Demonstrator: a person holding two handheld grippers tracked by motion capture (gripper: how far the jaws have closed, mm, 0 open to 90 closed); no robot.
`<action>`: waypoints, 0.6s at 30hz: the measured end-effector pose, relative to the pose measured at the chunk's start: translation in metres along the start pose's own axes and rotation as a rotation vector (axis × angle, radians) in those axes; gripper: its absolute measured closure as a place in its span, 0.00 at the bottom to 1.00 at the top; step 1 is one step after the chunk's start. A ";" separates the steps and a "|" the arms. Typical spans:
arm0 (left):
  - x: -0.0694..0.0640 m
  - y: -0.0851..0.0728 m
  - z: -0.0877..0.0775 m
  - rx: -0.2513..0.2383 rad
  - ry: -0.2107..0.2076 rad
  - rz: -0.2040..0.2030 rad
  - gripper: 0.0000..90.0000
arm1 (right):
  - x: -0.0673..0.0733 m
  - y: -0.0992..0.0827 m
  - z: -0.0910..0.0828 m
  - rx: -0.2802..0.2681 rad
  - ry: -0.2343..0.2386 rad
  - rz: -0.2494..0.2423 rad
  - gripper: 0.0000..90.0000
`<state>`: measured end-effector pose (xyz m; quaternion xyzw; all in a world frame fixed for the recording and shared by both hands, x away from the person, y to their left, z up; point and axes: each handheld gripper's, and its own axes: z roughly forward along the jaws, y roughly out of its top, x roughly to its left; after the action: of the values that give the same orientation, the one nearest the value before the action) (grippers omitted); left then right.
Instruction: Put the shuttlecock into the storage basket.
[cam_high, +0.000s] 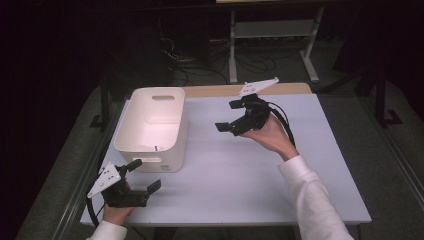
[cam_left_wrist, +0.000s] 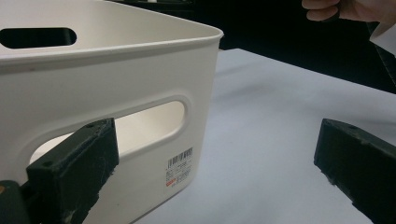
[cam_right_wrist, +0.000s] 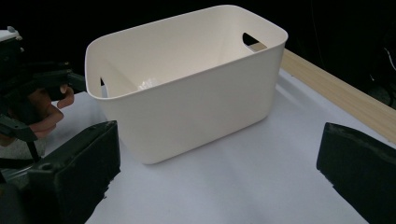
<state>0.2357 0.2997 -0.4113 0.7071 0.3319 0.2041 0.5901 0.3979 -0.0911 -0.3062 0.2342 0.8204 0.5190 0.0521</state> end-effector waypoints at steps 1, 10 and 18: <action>0.000 0.000 0.000 0.008 0.003 0.000 0.00 | -0.001 -0.001 -0.002 -0.005 -0.004 0.000 0.00; 0.000 0.000 -0.001 0.010 0.002 0.006 0.00 | -0.008 -0.014 -0.013 -0.031 -0.007 0.022 0.00; 0.000 0.000 -0.001 0.006 0.003 0.004 0.00 | -0.007 -0.026 -0.018 -0.033 -0.011 0.019 0.00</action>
<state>0.2351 0.3000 -0.4108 0.7091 0.3322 0.2054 0.5870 0.3899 -0.1187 -0.3216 0.2440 0.8091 0.5318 0.0553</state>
